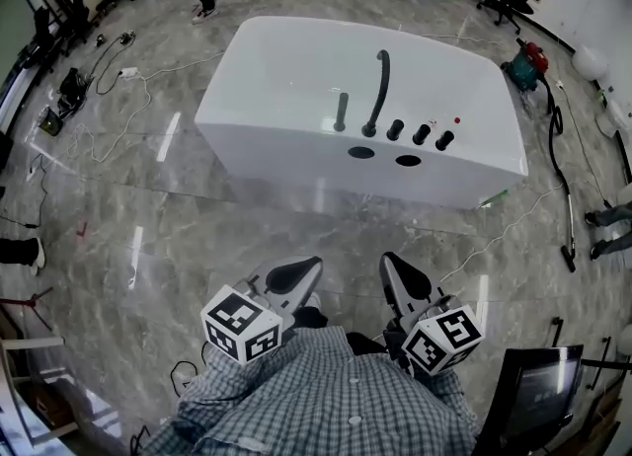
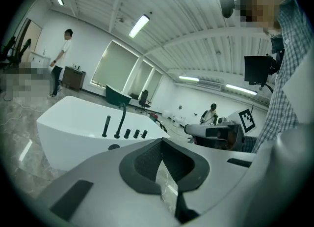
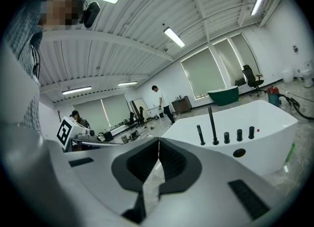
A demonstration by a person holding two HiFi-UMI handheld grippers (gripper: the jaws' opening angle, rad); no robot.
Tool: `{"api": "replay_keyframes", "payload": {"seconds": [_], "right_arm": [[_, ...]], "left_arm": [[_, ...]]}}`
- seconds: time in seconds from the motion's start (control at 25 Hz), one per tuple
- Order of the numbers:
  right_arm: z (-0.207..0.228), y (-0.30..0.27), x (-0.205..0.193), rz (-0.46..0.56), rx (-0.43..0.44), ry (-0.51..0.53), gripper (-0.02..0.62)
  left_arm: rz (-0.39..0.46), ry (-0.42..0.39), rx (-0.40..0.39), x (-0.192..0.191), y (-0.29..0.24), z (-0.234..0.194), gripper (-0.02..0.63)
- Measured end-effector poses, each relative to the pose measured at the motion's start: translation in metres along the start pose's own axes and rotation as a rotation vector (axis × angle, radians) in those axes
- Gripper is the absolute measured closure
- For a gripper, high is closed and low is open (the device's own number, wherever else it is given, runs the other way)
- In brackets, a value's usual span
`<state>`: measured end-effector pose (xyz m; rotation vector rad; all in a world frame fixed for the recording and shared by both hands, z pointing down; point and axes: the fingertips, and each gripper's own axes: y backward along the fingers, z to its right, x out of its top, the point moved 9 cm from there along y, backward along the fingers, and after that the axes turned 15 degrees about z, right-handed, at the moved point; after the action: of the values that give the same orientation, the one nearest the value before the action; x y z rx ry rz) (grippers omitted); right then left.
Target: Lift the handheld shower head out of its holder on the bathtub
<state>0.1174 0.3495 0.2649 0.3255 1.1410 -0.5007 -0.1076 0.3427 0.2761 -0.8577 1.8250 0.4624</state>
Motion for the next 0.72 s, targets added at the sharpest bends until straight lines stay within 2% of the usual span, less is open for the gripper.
{"api": "replay_keyframes", "payload": {"seconds": [0.32,0.72], "right_arm": [[0.001,-0.055,0.0,0.006,-0.022,0.009,0.58],[0.004,-0.075,-0.004,0.019,-0.058,0.017,0.58]], "left_arm": [[-0.002,0.002,-0.009,0.018,-0.009,-0.052,0.597],[-0.01,-0.006,-0.028,0.025,-0.013,-0.079,0.597]]}}
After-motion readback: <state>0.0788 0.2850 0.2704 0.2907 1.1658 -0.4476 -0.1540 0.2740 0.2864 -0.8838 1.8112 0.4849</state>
